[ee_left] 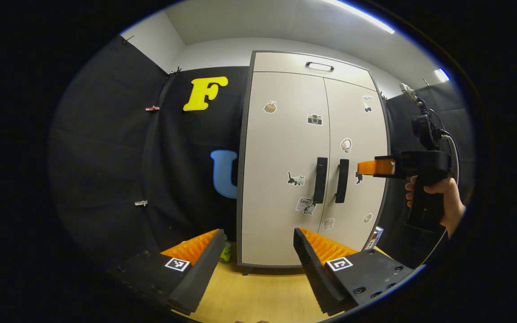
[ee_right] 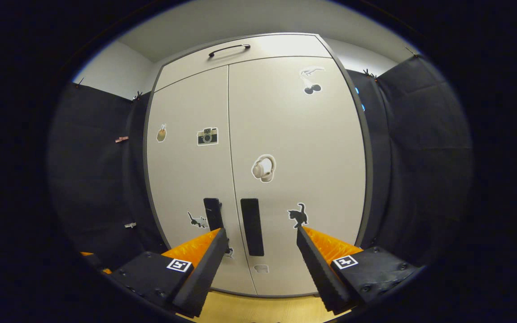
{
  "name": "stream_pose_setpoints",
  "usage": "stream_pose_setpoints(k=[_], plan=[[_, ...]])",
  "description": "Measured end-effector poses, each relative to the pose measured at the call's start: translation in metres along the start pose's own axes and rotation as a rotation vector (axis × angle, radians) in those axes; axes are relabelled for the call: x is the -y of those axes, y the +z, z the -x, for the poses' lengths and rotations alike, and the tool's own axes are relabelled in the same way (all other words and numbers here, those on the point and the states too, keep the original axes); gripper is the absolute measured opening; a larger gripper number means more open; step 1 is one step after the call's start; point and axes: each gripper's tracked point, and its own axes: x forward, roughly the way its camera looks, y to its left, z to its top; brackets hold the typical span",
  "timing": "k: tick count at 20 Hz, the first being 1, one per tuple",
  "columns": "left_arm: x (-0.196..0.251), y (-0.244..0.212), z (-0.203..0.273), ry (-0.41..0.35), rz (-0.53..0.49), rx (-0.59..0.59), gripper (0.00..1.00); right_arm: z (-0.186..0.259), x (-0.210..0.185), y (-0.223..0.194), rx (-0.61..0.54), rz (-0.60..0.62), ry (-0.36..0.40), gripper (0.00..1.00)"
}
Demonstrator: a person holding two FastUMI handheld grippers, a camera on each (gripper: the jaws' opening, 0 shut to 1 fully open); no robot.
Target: Open the right door of the double-door shoe cabinet with the right hand, and open the left door with the left hand.
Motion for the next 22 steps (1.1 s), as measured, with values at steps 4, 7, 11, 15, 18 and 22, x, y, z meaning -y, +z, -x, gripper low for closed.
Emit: stream_pose_setpoints(k=[4,7,11,15,18,22], plan=[[-0.014,-0.007,0.006,0.050,0.027,-0.017,0.95,-0.039,-0.009,-0.006,-0.014,0.043,0.003,0.98],[-0.025,-0.014,0.010,0.097,0.044,-0.037,0.95,-0.060,-0.011,-0.011,-0.022,0.034,-0.005,0.98],[-0.041,-0.024,0.016,0.148,0.073,-0.058,0.95,-0.082,-0.009,-0.021,-0.043,0.045,-0.018,0.98],[-0.056,-0.030,0.022,0.179,0.066,-0.074,0.95,-0.096,-0.006,-0.030,-0.063,0.056,-0.037,0.81],[-0.056,-0.033,0.021,0.176,0.063,-0.078,0.95,-0.104,-0.007,-0.040,-0.092,0.038,-0.037,0.50],[-0.054,-0.032,0.022,0.158,0.056,-0.075,0.95,-0.103,-0.007,-0.038,-0.083,0.055,-0.045,0.37]])
